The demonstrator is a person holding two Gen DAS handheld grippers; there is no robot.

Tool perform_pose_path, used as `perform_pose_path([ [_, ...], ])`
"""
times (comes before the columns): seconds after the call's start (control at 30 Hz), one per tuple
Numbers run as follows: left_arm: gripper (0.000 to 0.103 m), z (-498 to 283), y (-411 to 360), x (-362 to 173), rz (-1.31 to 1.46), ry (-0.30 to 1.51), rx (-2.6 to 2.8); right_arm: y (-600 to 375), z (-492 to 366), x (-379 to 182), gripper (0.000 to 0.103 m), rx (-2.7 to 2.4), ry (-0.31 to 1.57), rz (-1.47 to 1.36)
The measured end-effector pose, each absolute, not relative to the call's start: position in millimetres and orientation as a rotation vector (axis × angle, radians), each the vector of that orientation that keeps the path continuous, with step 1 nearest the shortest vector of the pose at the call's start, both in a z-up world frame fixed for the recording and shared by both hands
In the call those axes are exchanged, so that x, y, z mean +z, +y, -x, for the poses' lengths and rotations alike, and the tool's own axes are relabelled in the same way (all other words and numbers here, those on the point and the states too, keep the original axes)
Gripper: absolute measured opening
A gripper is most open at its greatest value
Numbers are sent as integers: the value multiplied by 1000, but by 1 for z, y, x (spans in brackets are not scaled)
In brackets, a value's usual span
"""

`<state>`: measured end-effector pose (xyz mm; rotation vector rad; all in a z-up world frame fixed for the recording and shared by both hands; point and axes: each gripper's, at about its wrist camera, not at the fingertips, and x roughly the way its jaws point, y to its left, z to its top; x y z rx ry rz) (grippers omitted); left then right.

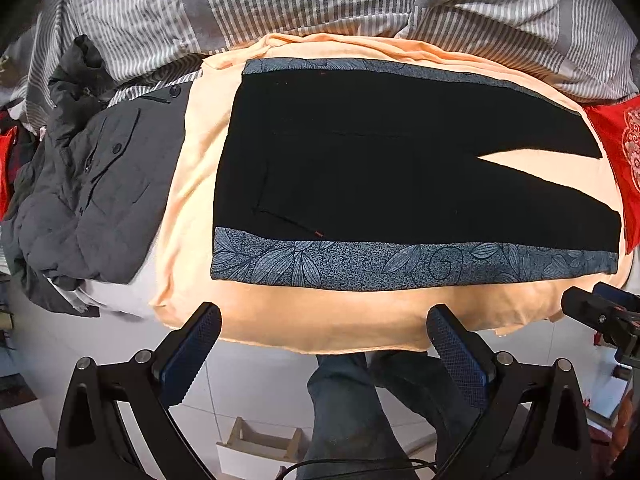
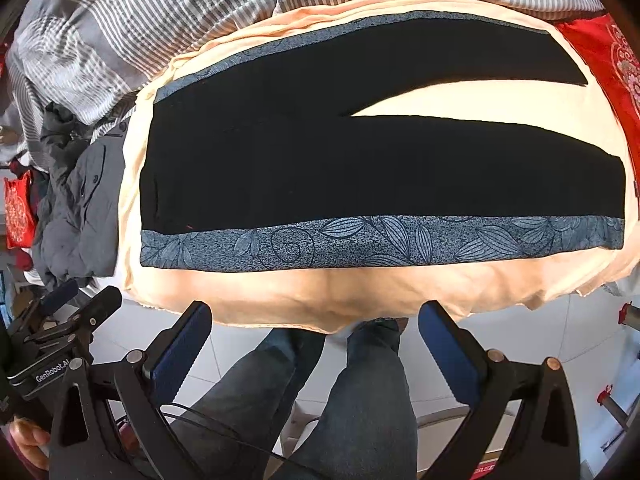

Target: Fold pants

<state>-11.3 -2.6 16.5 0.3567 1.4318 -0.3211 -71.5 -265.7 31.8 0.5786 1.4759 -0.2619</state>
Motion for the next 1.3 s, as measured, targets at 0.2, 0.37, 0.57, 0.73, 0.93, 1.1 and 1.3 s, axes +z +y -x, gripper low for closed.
perform_pose_path([
  [0.2, 103, 13, -4, 18, -354, 1429, -315, -266, 72, 33, 103, -260, 1473, -573],
  [0.37, 103, 14, -4, 19, -356, 1423, -312, -266, 73, 34, 103, -252, 1466, -570],
  [0.57, 103, 17, -7, 21, -359, 1415, -307, -268, 74, 35, 103, -249, 1459, -571],
  [0.73, 103, 21, -9, 25, -370, 1399, -308, -270, 76, 36, 103, -248, 1450, -583],
  [0.93, 103, 23, -10, 29, -363, 1388, -291, -275, 79, 38, 103, -239, 1432, -595],
  [1.1, 103, 31, -11, 29, -357, 1384, -281, -277, 85, 37, 103, -220, 1428, -605],
  [1.3, 103, 41, -9, 29, -345, 1373, -249, -283, 92, 35, 103, -201, 1430, -626],
])
